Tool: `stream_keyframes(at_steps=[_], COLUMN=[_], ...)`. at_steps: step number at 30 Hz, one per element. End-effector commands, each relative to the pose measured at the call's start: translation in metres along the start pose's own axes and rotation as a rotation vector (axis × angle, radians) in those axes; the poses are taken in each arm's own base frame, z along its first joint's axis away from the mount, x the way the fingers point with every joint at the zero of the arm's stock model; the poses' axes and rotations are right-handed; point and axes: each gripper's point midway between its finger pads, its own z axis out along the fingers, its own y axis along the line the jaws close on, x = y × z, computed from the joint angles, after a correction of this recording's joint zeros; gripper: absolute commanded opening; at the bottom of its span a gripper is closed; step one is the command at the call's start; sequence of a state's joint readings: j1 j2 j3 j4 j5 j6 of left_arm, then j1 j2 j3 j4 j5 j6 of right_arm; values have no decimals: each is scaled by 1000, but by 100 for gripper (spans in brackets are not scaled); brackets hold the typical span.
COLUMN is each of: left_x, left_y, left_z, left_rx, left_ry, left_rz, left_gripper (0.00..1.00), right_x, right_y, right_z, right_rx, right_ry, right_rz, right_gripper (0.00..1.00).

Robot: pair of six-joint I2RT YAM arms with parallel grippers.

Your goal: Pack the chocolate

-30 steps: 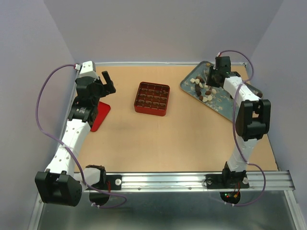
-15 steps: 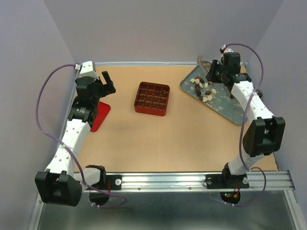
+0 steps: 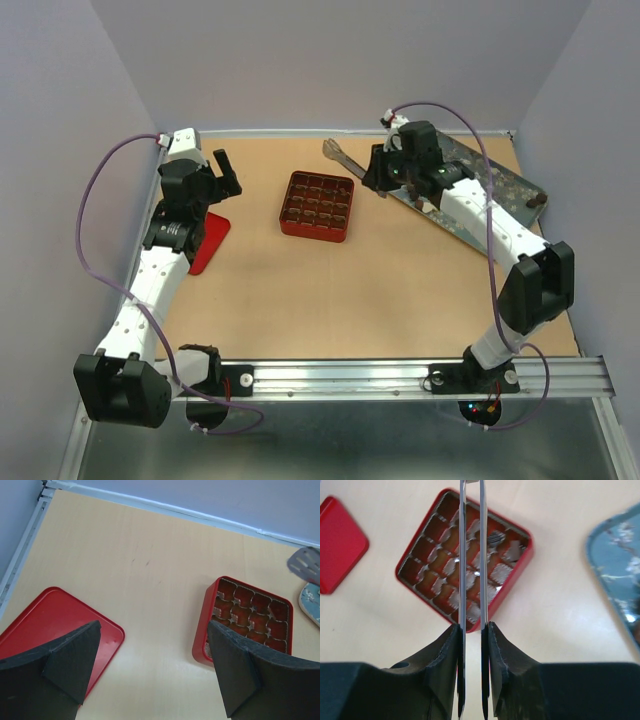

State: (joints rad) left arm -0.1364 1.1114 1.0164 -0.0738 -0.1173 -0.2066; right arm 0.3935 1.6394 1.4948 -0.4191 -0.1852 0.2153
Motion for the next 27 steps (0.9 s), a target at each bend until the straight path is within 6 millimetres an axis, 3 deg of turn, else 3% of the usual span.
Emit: stream_keyframes(at_steps=[1,6,17,27], left_x=[-34,-35,-35,-36], left_y=[-6,-6,-6,-7], left_z=[-7,-8,-7,-8], left_rx=[8,5,5,10], left_ry=[-86,-88,-88,-88], left_rz=[5,4,3,4], left_gripper=[99,99,99,99], right_x=[-7,12,13,18], right_y=[40,58,52,48], right_z=[11,23,22,27], right_rx=[-86,-110,-56,-40], right_ry=[-15,32,36,52], right_rz=[-36,-50,-56,-58], right_gripper=[23,23,23,29])
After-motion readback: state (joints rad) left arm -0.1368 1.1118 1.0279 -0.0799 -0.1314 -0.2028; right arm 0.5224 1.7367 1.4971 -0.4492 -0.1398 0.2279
